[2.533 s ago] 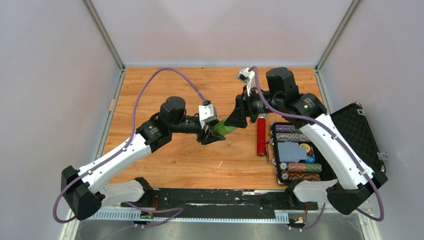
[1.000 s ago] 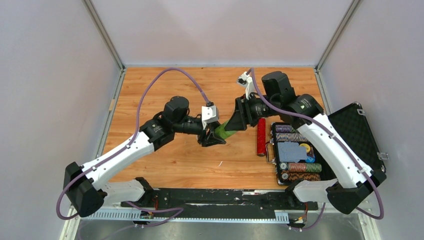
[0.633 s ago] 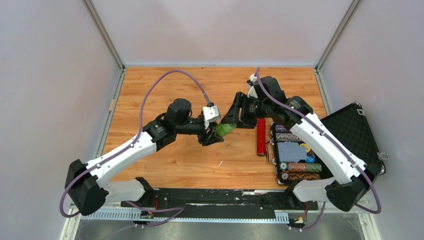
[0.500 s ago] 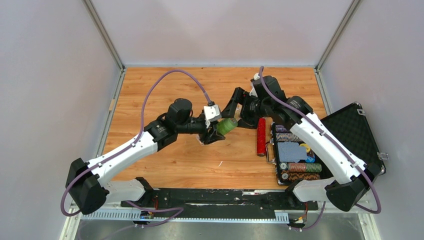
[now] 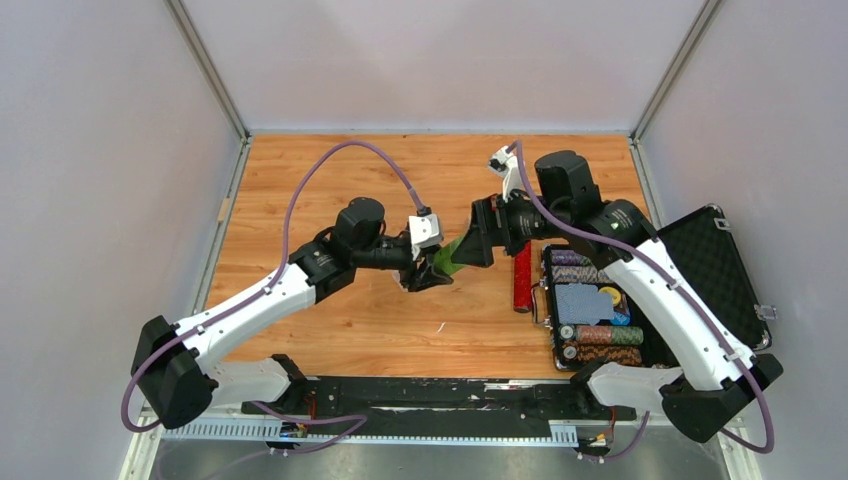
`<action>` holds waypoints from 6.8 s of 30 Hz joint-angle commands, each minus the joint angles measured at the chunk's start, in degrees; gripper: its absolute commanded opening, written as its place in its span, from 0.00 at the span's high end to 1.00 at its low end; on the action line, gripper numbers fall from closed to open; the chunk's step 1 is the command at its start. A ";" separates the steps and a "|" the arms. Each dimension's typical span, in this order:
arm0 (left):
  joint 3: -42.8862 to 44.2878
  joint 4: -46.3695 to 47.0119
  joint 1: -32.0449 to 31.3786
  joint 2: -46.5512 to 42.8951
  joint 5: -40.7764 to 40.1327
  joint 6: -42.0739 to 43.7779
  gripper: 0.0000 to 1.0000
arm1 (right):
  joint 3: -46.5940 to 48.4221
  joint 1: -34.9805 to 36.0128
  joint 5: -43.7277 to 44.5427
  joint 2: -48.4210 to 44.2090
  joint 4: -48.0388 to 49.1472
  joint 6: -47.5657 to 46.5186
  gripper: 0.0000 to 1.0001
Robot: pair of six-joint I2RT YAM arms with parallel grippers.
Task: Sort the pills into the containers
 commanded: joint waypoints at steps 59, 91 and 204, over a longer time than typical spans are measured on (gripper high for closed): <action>3.47 -1.02 -0.09 0.05 7.42 2.43 0.98 | 1.07 -4.11 -10.52 2.27 -5.54 -9.63 0.19; 0.40 4.02 -0.09 1.10 -3.96 4.13 1.00 | 1.26 -0.51 15.64 5.24 -1.56 40.06 0.73; 3.58 -1.88 2.45 -1.24 -0.54 5.12 0.98 | 3.86 7.37 6.35 9.44 0.82 13.14 0.19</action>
